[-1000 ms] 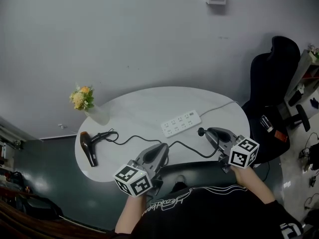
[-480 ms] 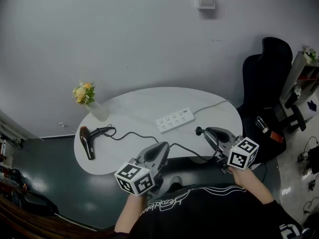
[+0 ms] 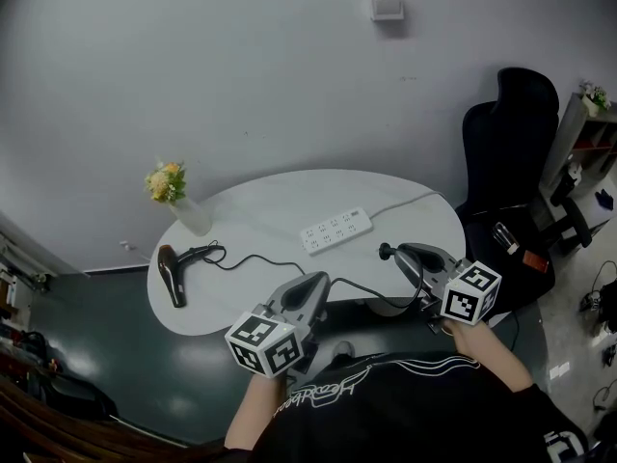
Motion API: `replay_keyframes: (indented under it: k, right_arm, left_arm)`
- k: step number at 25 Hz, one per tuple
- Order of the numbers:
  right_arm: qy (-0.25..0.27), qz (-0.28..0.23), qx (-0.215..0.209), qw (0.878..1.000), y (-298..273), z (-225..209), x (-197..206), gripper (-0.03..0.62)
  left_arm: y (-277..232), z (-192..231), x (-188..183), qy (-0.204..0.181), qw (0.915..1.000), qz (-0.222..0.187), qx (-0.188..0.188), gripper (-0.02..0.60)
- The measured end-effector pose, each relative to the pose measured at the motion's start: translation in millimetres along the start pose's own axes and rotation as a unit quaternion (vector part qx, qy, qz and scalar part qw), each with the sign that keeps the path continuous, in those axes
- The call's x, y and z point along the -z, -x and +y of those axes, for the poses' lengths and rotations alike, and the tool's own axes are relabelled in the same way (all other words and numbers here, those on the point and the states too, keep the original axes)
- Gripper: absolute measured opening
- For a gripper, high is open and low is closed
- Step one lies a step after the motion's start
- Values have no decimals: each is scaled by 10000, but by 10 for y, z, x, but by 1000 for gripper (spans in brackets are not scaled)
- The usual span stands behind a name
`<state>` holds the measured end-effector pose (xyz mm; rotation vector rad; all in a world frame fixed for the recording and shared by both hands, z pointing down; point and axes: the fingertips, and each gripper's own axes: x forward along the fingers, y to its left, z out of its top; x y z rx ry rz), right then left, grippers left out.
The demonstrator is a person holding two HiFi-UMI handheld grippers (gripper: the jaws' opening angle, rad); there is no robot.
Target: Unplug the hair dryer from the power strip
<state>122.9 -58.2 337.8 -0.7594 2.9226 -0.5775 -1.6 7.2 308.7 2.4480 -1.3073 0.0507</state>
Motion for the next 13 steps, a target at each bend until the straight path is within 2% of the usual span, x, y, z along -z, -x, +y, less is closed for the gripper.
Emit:
replay_keyframes:
  k: [13]
  right_arm:
    - [-47,40,-33,10000,101,-19,29,28]
  left_arm:
    - [-24,-107,76,-32,9999,129,-41,3]
